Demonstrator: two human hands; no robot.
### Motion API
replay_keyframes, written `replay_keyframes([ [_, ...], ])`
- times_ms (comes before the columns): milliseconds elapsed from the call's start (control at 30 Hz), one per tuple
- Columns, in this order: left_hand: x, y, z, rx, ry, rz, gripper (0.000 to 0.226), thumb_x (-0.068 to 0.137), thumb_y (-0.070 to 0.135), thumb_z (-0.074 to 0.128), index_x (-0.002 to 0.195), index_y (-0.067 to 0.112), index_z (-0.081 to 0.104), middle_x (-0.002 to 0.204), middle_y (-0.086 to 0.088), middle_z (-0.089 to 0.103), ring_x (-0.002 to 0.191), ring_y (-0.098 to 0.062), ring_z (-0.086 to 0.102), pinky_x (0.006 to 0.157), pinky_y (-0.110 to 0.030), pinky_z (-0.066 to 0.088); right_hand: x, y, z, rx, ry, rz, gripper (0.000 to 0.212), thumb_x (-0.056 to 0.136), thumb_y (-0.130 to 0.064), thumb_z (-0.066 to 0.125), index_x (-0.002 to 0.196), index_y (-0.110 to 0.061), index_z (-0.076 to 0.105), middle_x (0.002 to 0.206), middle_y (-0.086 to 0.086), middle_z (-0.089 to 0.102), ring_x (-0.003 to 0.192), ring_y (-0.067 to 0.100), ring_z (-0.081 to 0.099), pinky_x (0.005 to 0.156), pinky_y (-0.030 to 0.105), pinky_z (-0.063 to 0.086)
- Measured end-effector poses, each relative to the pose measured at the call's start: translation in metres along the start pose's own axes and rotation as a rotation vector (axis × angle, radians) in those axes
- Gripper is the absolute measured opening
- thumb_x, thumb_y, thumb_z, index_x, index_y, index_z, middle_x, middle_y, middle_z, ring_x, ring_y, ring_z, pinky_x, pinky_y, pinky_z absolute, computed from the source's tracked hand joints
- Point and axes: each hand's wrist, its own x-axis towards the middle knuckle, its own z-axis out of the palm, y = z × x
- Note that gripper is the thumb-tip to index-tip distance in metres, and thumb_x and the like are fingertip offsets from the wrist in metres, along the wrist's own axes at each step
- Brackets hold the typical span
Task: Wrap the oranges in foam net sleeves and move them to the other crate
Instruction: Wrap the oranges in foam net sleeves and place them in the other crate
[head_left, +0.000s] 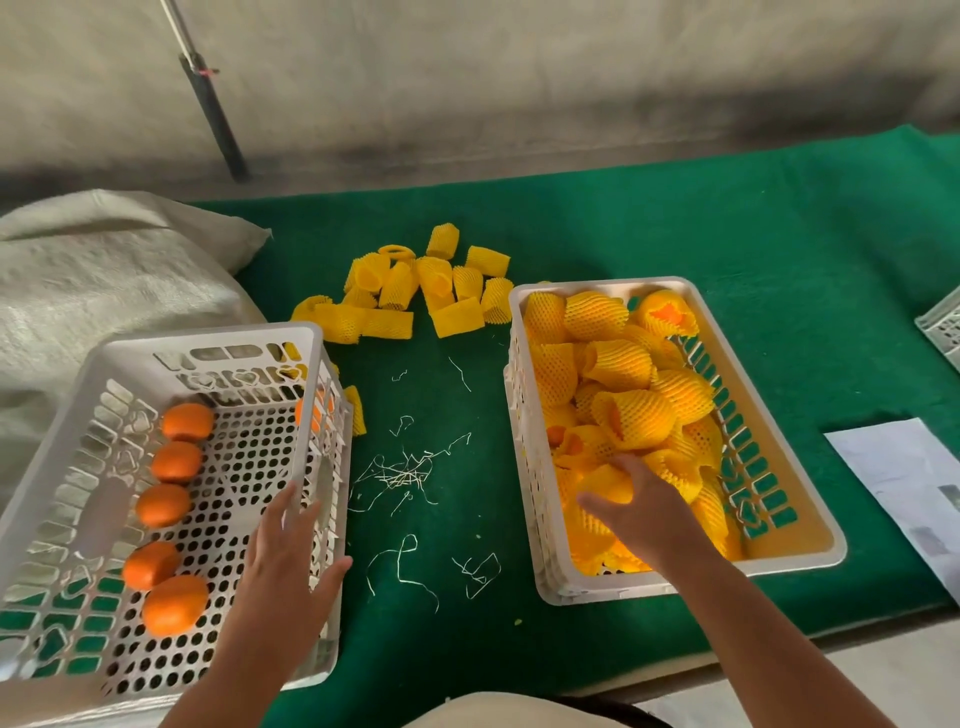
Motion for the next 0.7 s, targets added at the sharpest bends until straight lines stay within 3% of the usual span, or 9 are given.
replay_keyframes([
  [133,-0.001,-0.011,0.013,-0.044,0.0,0.021,0.076,0.088,0.039,0.074,0.153,0.028,0.036,0.17,0.015,-0.004,0.153,-0.04,0.024,0.108,-0.067,0.041,-0.001,-0.009,0.018,-0.114,-0.028,-0.004,0.091,0.086,-0.064,0.074,0.155,-0.037,0.02,0.152,0.004,0.052,0.129,0.038,0.059,0.1,0.049,0.054],
  [233,-0.001,-0.012,0.012,-0.067,0.009,0.036,0.071,0.089,0.04,0.073,0.151,0.025,0.04,0.169,0.015,0.001,0.153,-0.036,0.027,0.11,-0.064,0.041,-0.004,-0.014,0.021,-0.133,0.031,-0.023,0.088,0.087,-0.061,0.074,0.153,-0.035,0.021,0.143,0.004,0.058,0.117,0.038,0.067,0.093,0.048,0.058],
  [300,-0.003,-0.013,0.007,-0.105,0.007,0.009,0.066,0.09,0.044,0.07,0.149,0.028,0.044,0.168,0.01,0.011,0.152,-0.03,0.03,0.113,-0.059,0.04,-0.008,-0.014,0.019,-0.111,0.03,-0.01,0.086,0.089,-0.058,0.073,0.154,-0.035,0.023,0.147,0.004,0.057,0.121,0.039,0.065,0.096,0.05,0.057],
  [433,-0.004,-0.027,-0.014,-0.294,-0.011,-0.031,0.048,0.092,0.056,0.057,0.139,0.05,0.049,0.151,0.013,0.043,0.128,-0.009,0.056,0.1,-0.036,0.056,-0.024,-0.01,0.026,-0.128,0.065,-0.01,0.077,0.092,-0.054,0.072,0.154,-0.031,0.033,0.154,0.001,0.052,0.135,0.036,0.055,0.105,0.052,0.05],
  [567,0.0,-0.05,-0.032,-0.387,-0.05,0.019,0.044,0.095,0.054,0.057,0.138,0.059,0.052,0.144,0.037,0.04,0.118,0.01,0.057,0.082,-0.011,0.055,-0.03,-0.007,0.037,-0.182,0.117,-0.032,0.066,0.093,-0.046,0.074,0.148,-0.024,0.044,0.147,0.005,0.057,0.132,0.035,0.057,0.103,0.052,0.052],
  [633,0.009,-0.067,-0.036,-0.35,-0.057,0.022,0.047,0.098,0.054,0.053,0.144,0.059,0.045,0.143,0.04,0.039,0.123,0.012,0.051,0.083,-0.012,0.054,-0.028,-0.009,0.041,-0.212,0.129,-0.002,0.062,0.095,-0.042,0.072,0.148,-0.023,0.045,0.146,0.007,0.056,0.13,0.038,0.057,0.101,0.055,0.052],
  [700,0.021,-0.087,-0.038,-0.301,-0.077,-0.028,0.049,0.1,0.055,0.051,0.148,0.056,0.041,0.143,0.033,0.045,0.125,0.008,0.052,0.094,-0.025,0.054,-0.026,-0.011,0.044,-0.246,0.146,0.005,0.058,0.095,-0.037,0.072,0.146,-0.023,0.047,0.144,0.009,0.057,0.126,0.04,0.059,0.098,0.057,0.053],
])
